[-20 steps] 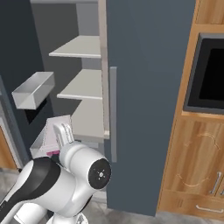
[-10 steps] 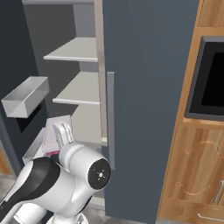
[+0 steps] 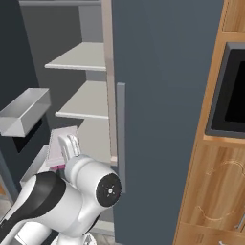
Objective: The ice cube tray has been filled with water. Take the tray and place it in the freezer to make ice. Close the freezer door after placing the tray.
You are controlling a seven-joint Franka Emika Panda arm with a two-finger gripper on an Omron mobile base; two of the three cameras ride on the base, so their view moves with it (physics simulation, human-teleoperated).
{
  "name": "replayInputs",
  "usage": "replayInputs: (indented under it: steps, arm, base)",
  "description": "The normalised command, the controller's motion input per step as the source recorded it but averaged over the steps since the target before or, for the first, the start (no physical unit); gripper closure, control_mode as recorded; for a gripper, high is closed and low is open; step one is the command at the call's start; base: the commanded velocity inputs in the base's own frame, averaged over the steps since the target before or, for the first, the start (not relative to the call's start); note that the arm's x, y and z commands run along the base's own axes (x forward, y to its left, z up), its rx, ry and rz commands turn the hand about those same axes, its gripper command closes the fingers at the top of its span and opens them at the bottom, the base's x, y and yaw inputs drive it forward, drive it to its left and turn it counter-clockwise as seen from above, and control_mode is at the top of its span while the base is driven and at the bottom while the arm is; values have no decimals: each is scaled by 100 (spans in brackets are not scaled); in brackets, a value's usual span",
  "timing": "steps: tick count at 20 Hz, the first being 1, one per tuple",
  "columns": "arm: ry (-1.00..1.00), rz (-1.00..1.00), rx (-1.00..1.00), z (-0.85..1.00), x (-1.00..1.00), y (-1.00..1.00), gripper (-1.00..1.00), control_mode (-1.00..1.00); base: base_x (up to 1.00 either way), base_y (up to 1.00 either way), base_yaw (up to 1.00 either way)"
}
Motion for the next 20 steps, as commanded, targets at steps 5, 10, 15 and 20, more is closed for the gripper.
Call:
replayInputs:
  steps: [5, 10, 15, 20]
  arm:
    - [0, 0, 0, 0, 0, 0, 100, 100]
    - [0, 0, 0, 0, 0, 0, 100, 100]
    - [0, 0, -1, 3, 1, 11, 100, -100]
    - [0, 0, -1, 22, 0, 27, 100, -100]
  base:
    - [13, 15, 0]
    - [14, 7, 0]
    - [8, 9, 0]
    - [0, 0, 0]
